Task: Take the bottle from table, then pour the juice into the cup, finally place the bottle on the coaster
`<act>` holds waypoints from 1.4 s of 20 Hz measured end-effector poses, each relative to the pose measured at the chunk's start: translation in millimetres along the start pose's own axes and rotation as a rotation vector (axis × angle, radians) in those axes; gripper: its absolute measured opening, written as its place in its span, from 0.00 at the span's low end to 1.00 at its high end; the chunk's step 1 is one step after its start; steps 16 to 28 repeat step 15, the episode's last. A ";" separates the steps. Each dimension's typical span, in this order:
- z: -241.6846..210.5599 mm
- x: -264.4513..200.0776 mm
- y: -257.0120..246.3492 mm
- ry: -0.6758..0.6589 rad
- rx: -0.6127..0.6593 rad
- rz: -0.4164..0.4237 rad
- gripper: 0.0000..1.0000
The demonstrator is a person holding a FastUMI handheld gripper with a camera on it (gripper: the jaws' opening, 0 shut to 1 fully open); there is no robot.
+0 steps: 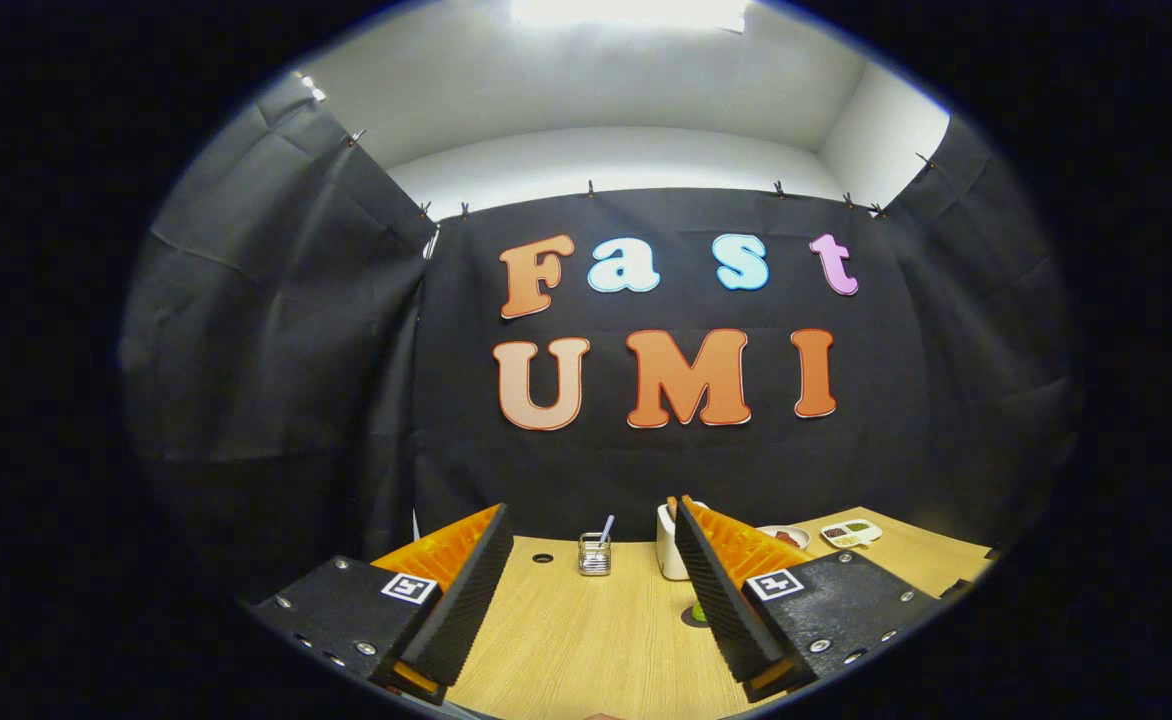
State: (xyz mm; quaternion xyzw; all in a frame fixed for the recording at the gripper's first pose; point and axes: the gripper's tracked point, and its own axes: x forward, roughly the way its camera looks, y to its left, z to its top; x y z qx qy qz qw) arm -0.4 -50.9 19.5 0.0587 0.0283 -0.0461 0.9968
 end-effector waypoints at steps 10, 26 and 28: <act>13.2 -9.1 22.0 -0.032 0.019 0.026 0.97; 11.4 -11.1 22.9 -0.028 0.004 0.028 0.96; 11.4 -11.1 22.9 -0.028 0.004 0.028 0.96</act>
